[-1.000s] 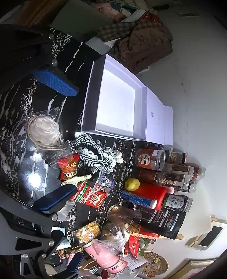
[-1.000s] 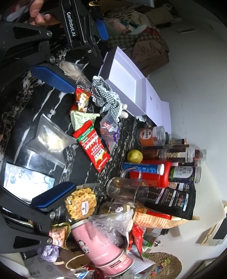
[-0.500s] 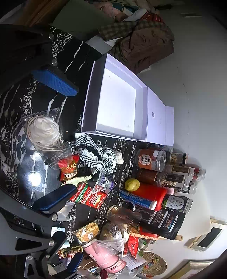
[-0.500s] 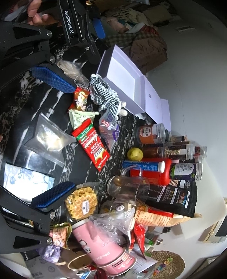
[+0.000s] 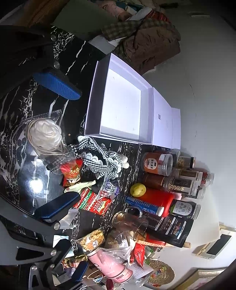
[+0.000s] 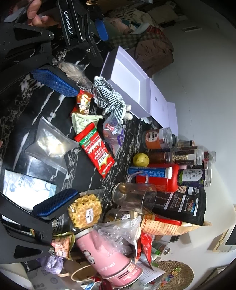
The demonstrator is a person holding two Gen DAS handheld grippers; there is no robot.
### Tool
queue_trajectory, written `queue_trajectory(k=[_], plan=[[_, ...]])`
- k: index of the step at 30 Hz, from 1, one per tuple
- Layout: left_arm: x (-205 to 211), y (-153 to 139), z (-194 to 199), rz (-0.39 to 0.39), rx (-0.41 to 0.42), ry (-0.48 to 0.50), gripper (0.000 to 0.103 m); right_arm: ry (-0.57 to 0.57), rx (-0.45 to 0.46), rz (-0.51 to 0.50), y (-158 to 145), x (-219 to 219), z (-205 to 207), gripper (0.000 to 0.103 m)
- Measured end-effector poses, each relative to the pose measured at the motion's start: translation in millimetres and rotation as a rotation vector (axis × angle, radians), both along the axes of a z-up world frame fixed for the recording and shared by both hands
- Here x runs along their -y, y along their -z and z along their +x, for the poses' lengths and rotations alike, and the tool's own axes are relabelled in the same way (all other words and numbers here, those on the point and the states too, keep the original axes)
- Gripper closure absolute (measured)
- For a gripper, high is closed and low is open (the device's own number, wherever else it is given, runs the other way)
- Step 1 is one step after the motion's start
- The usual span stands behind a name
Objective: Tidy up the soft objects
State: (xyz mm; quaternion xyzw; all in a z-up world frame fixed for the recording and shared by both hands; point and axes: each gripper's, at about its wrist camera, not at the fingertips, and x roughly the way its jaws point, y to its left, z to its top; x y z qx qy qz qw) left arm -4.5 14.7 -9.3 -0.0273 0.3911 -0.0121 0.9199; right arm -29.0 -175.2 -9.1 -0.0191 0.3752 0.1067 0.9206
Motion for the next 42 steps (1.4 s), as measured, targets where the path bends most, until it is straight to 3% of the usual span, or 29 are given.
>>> queue_trajectory(k=[10,14,20,29,35,42], plan=[[-8.8,10.9,-5.6,-0.05,-0.005,0.043,0.0,-0.032,0.023,0.053,3.7,-1.0,-5.6,0.0],[-17.7,24.8,-7.1,-0.066,-0.052,0.026,0.0,-0.032,0.048,0.098,10.3,-6.3,-12.7,0.0],[-31.0,41.7,-12.3,-0.089,-0.082,0.022,0.0,-0.083,0.019,0.127,27.1,-22.4,-17.3,0.0],[-25.1,57.6,-21.5,-0.096,-0.098,0.111,0.0,-0.094,-0.017,0.119,46.0,-20.7,-21.0,0.0],[-15.6,68.8,-13.9,-0.059,-0.128,0.169,0.0,-0.061,-0.056,0.113,57.1,-9.1,-15.1,0.0],[-7.0,94.5,4.4,0.062,-0.169,0.197,0.0,-0.029,-0.068,0.081,66.0,-0.5,-7.7,0.0]])
